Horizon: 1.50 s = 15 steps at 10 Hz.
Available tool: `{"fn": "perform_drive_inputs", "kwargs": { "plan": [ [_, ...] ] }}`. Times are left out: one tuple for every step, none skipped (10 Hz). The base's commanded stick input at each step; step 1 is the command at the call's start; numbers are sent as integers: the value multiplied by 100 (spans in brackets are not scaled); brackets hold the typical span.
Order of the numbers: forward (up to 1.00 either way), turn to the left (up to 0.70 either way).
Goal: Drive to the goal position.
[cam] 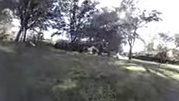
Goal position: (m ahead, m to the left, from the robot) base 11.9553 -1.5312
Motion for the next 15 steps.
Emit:
{"fn": "perform_drive_inputs", "kwargs": {
  "plan": [
    [94, 0],
    [94, 0],
    [94, 0],
    [95, 0],
    [95, 0],
    [94, 0],
    [94, 0],
    [95, 0],
    [94, 0],
    [94, 0],
    [94, 0],
    [94, 0],
    [94, 0],
    [95, 0],
    [94, 0]
  ]
}}
